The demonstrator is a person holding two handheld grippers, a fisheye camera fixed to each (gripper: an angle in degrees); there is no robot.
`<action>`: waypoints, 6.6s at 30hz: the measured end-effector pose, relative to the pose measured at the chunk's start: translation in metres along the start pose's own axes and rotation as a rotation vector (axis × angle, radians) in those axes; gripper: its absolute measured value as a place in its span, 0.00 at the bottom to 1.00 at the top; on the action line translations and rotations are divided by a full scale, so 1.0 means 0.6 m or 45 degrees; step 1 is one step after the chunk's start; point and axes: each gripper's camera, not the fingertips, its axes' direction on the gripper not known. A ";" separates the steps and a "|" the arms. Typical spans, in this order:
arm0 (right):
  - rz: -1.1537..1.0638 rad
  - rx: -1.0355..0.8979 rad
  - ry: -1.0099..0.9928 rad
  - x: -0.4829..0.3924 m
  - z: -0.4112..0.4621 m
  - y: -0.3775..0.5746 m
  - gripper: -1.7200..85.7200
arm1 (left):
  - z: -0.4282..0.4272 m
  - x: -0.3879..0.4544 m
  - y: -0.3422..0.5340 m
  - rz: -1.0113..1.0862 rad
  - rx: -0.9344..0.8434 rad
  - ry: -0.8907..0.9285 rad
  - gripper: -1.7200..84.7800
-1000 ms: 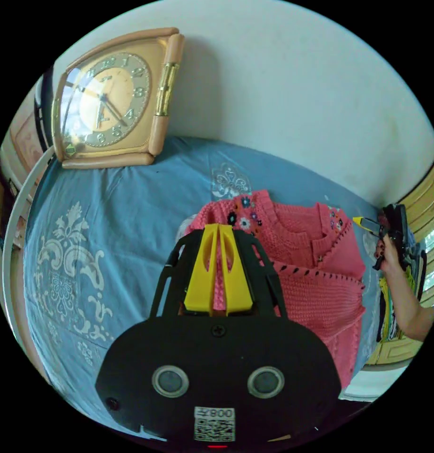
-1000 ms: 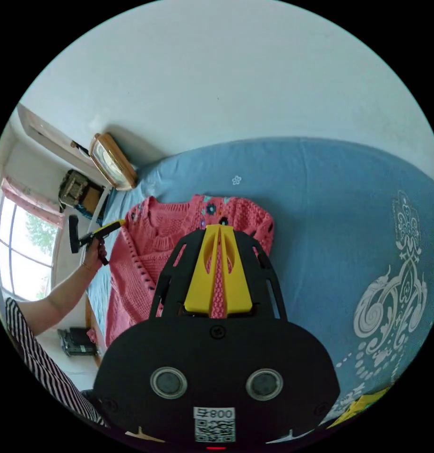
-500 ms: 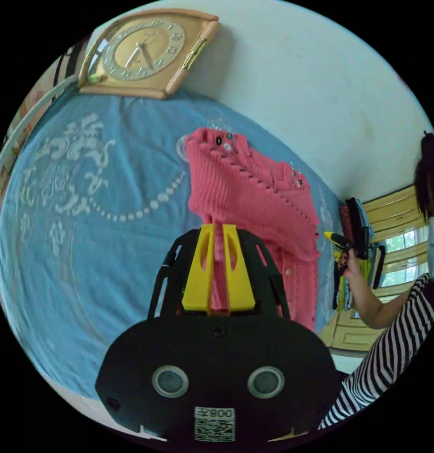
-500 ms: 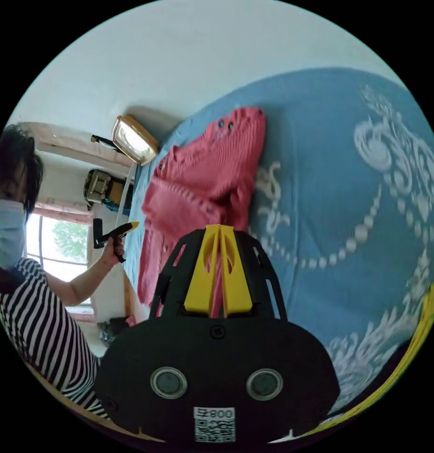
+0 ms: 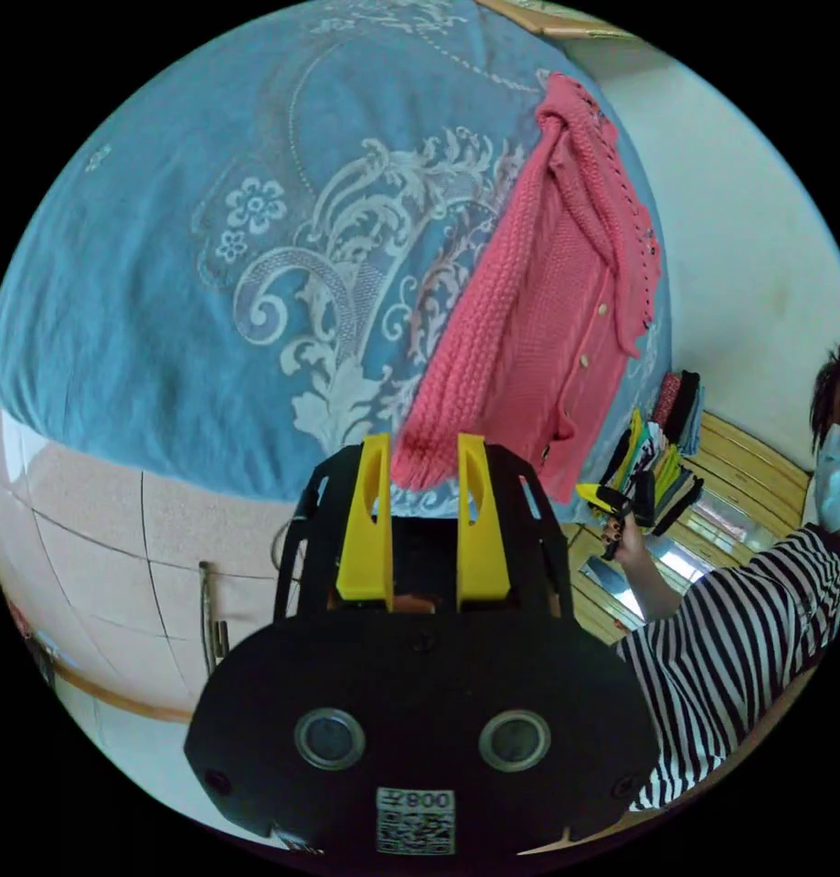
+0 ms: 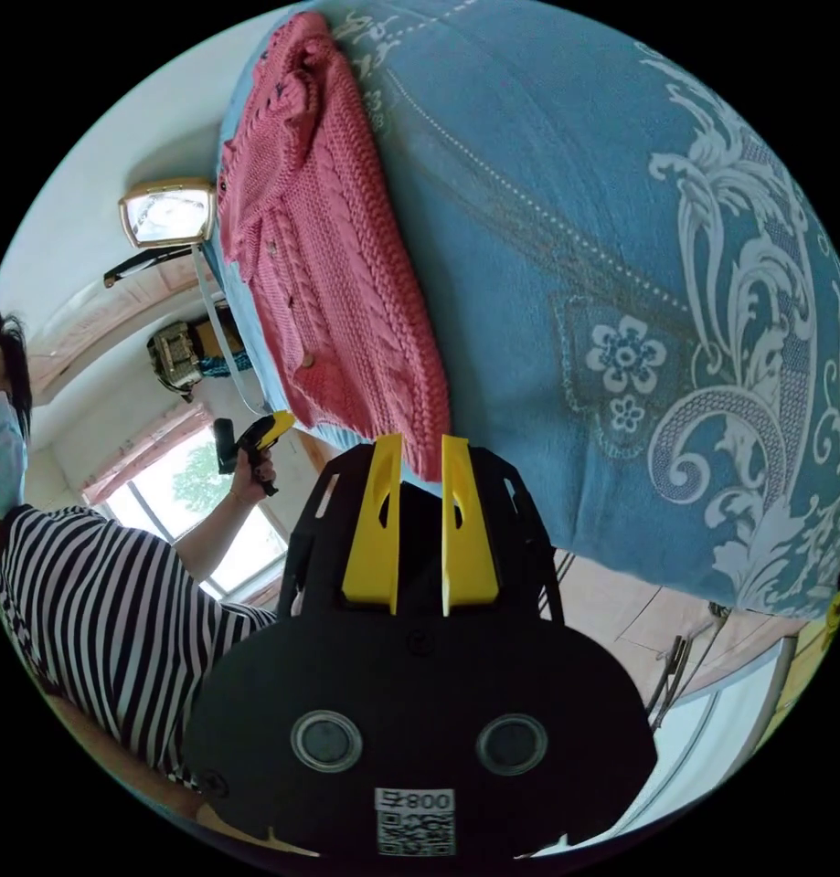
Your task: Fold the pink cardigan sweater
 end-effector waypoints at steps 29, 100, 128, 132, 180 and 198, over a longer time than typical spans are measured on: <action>-0.046 -0.010 0.106 0.067 0.098 0.024 0.11 | 0.190 0.053 0.072 0.386 -0.322 0.174 0.10; -0.744 0.478 -0.105 -0.416 -0.509 -0.257 0.03 | -0.402 0.465 -0.397 0.610 0.420 0.404 0.05; -0.691 0.681 0.189 -0.630 -0.593 -0.516 0.02 | -0.391 0.614 -0.734 0.582 0.625 0.283 0.10; -0.835 0.459 0.396 -0.705 -0.517 -0.534 0.02 | -0.388 0.616 -0.727 0.557 0.703 0.396 0.10; -0.774 0.650 0.883 -0.860 -0.347 -0.598 0.02 | -0.139 0.763 -0.805 0.734 0.639 -0.423 0.05; -0.891 0.584 0.649 -0.906 -0.229 -0.469 0.02 | -0.097 0.644 -0.604 0.973 0.540 0.067 0.02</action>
